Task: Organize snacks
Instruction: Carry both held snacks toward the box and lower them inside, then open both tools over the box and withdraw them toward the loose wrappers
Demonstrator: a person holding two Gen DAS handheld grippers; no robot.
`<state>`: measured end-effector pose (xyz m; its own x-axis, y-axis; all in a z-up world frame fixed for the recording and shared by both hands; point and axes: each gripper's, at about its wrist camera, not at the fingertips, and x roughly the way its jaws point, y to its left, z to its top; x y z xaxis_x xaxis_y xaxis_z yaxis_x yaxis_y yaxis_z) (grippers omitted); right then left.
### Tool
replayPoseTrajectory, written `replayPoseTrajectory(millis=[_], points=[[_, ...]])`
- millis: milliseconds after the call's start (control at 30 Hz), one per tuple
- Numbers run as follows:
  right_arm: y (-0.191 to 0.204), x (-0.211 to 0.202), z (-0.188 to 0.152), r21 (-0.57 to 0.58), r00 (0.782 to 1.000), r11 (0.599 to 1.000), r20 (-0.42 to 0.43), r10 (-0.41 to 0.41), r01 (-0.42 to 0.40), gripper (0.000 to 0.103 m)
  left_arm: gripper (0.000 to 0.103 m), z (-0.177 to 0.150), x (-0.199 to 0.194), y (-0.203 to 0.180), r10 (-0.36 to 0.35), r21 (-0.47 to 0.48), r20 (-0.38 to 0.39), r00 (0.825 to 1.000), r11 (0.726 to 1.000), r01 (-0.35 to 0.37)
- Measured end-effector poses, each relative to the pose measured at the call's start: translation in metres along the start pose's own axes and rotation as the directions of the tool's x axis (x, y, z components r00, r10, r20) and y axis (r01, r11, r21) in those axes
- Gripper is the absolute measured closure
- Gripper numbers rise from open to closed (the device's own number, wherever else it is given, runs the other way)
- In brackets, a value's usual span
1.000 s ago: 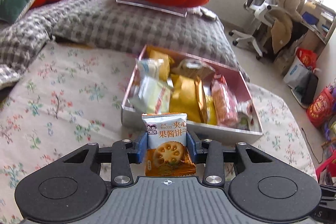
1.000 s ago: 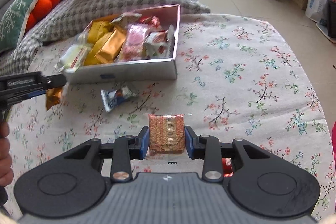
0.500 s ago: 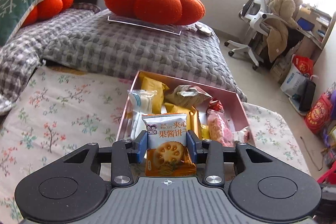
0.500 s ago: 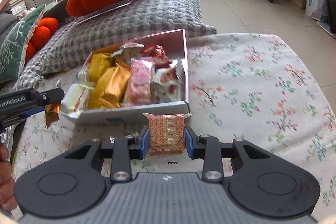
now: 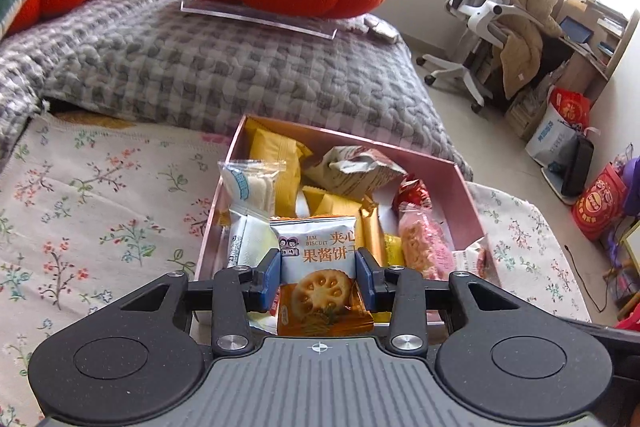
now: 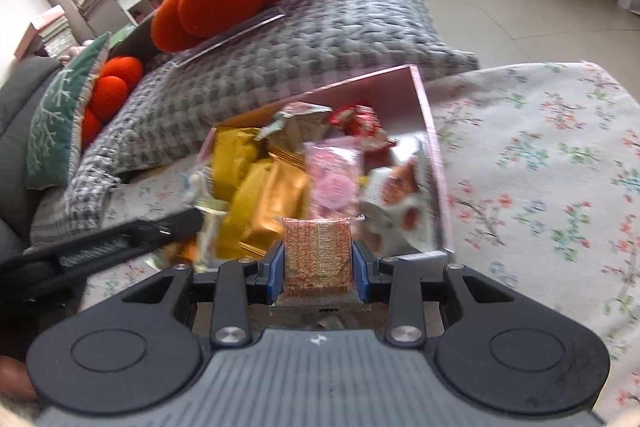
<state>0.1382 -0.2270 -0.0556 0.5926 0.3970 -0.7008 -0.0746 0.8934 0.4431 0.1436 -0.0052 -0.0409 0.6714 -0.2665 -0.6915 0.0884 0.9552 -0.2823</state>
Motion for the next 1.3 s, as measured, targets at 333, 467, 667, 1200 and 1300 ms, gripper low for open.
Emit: replayPoseTrajectory(millis=[333,467,667,1200,1300], points=[[0.017,0.032,0.014,-0.018,0.998,0.998,-0.009,0.057,-0.057,0.071,0.066,0.010,0.024,0.013,-0.031,0.024,0.011,0.999,0.999,0.030],[0.017,0.038,0.018,-0.042,0.999,0.998,0.011,0.036,-0.036,0.071,0.065,0.014,0.031,0.014,-0.045,0.046,0.030,0.999,0.998,0.043],[0.013,0.041,0.019,-0.042,0.999,0.999,0.025,0.034,-0.033,0.070,0.059,0.016,0.029,0.015,-0.061,0.046,0.033,0.998,0.997,0.060],[0.007,-0.041,0.033,-0.009,0.989,0.997,0.132,-0.068,0.070,0.039,0.033,0.021,-0.029,-0.025,-0.048,0.079,0.087,0.995,0.996,0.041],[-0.003,-0.050,0.027,0.000,0.988,0.994,0.111,-0.110,0.111,0.035,0.024,0.008,-0.032,-0.046,-0.066,0.154,0.034,0.997,0.986,0.060]])
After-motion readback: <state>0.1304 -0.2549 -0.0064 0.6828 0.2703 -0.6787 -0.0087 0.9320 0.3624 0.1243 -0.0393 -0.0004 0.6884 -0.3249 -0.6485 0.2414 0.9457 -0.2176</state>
